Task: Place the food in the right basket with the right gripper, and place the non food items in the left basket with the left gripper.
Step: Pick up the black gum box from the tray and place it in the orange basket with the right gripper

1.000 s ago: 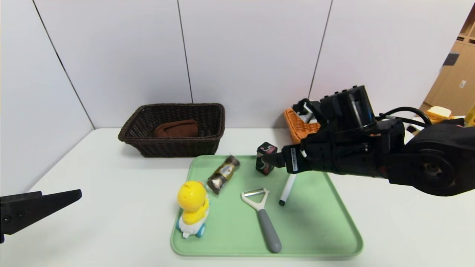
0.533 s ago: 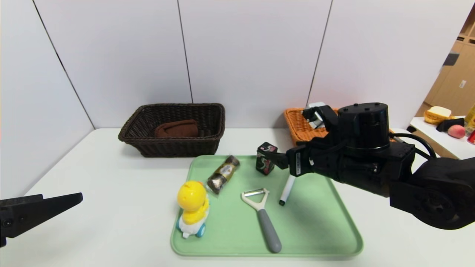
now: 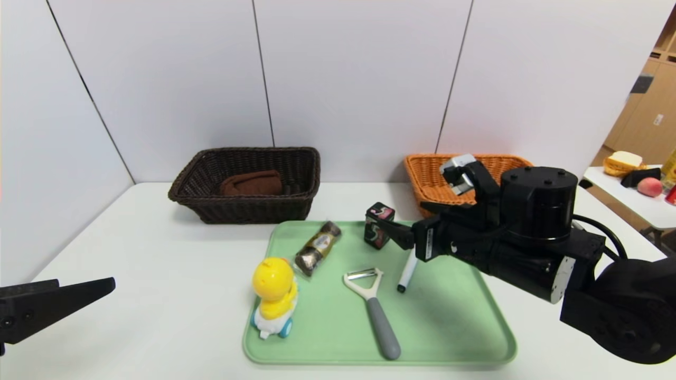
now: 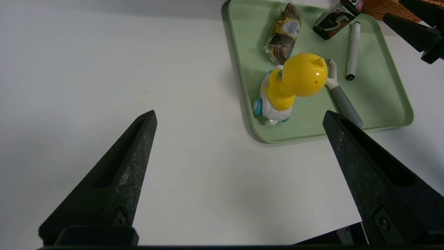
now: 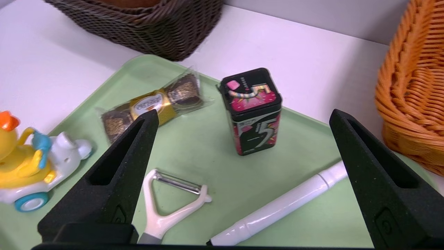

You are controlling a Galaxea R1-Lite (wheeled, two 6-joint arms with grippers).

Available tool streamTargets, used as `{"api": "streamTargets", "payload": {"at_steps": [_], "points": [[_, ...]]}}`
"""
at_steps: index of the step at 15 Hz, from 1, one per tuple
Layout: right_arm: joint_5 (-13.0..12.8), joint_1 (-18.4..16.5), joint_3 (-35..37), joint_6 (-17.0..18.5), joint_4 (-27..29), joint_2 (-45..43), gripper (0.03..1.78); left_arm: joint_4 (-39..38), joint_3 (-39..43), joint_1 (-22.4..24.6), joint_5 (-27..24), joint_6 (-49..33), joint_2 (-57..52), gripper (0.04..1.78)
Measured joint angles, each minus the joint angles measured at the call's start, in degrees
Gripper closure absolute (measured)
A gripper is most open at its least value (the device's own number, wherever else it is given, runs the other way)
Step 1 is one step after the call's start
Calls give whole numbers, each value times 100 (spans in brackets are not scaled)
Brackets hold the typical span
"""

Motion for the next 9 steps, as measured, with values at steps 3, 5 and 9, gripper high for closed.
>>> {"api": "streamTargets", "payload": {"at_steps": [3, 5, 9], "points": [[121, 11, 390, -26, -848, 179, 11, -5, 17, 0, 2, 0, -39, 13], [177, 18, 610, -105, -1624, 433, 11, -2, 26, 0, 2, 0, -63, 13], [256, 9, 803, -157, -2597, 881, 11, 4, 26, 0, 2, 0, -113, 13]]}}
